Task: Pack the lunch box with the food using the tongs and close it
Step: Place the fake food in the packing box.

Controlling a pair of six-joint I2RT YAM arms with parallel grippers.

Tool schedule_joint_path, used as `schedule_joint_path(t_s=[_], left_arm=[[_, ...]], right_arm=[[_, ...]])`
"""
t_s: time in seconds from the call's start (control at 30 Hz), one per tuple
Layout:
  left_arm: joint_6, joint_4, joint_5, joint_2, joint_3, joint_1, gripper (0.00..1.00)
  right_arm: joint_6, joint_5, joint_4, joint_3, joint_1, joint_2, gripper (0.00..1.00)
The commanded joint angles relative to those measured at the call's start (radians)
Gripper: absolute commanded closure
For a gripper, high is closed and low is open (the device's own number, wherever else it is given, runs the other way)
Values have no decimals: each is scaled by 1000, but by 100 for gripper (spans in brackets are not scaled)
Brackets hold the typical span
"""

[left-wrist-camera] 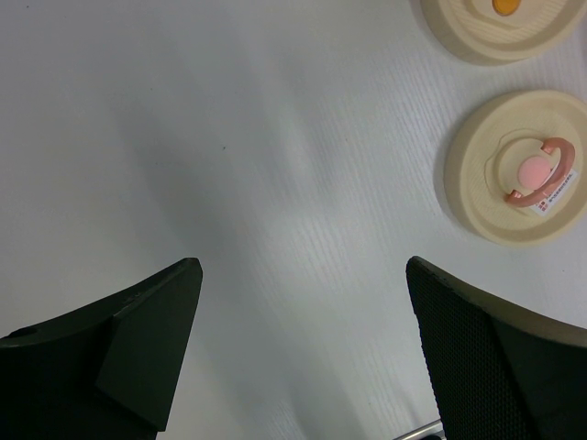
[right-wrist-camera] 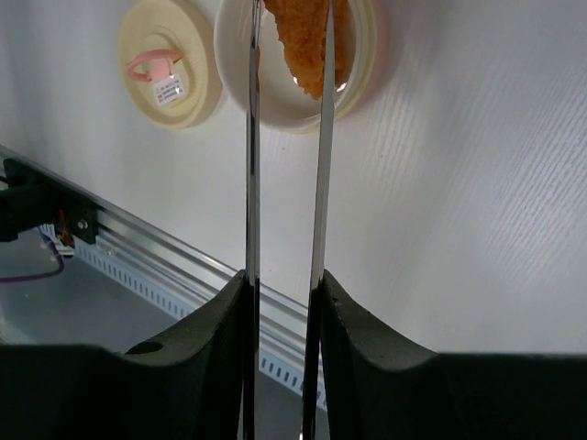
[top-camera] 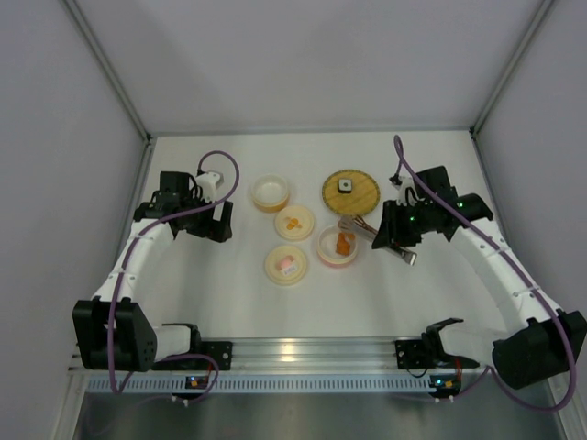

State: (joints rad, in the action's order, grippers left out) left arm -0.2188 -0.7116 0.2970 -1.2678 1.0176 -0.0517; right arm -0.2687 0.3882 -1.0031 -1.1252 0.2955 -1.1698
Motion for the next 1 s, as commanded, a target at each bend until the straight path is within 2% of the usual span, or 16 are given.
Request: schedule_joint_path(t_s=[0.0, 0.63, 0.97], left_arm=[[2, -2, 2, -4, 22, -2, 2], [1, 11, -15, -16, 4, -2, 2], [1, 20, -16, -22, -4, -2, 2]], right_arm=[[-64, 21, 43, -21, 47, 18, 100], [-113, 103, 86, -4, 117, -70, 98], [-98, 49, 93, 13, 123, -76, 93]])
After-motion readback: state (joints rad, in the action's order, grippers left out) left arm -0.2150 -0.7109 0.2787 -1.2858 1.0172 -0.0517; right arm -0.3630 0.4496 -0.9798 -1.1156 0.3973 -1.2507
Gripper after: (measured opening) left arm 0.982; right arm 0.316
